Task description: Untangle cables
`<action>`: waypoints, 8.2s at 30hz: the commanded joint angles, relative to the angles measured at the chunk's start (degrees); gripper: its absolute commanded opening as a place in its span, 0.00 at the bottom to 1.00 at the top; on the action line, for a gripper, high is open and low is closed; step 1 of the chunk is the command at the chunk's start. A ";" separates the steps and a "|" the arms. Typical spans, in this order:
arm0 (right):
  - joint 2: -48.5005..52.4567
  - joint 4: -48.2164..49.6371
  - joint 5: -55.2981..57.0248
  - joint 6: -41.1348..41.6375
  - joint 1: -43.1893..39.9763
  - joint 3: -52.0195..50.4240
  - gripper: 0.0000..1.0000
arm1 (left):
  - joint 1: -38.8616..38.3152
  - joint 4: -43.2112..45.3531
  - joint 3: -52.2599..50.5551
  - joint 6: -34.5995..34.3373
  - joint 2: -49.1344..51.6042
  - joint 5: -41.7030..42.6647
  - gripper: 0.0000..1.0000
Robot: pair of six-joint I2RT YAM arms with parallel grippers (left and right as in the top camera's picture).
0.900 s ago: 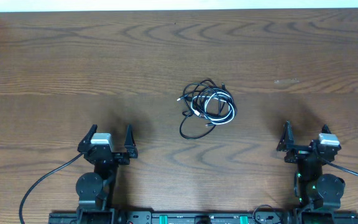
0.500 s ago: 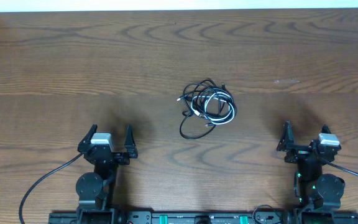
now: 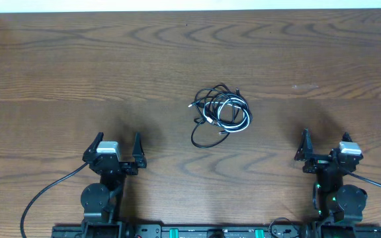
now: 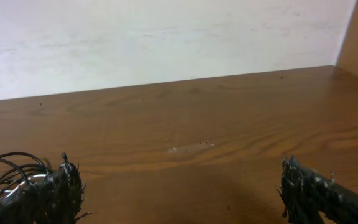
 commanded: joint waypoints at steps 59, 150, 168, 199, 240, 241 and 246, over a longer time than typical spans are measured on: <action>-0.33 -0.20 0.66 0.70 0.39 -0.09 0.99 | -0.02 -2.34 -0.79 0.79 -0.35 0.13 0.98; -0.33 -0.20 0.66 0.70 0.39 -0.09 0.99 | -0.02 -2.34 -0.79 0.79 -0.35 0.13 0.98; -0.33 -0.20 0.66 0.70 0.39 -0.09 0.99 | -0.02 -2.34 -0.79 0.79 -0.35 0.13 0.98; -0.33 -0.20 0.66 0.70 0.39 -0.09 0.99 | -0.02 18.38 -0.79 -0.50 -0.35 0.15 0.98; -0.33 -0.17 0.66 0.72 0.39 -0.09 0.99 | -0.02 38.01 26.05 -17.38 25.42 -0.46 0.98; -0.33 -0.20 0.66 0.70 0.39 -0.09 0.99 | -0.02 36.39 27.71 -17.38 26.60 0.68 0.98; -0.33 -0.20 0.66 0.70 0.39 -0.09 0.99 | -0.02 18.71 40.57 -17.55 34.07 9.31 0.98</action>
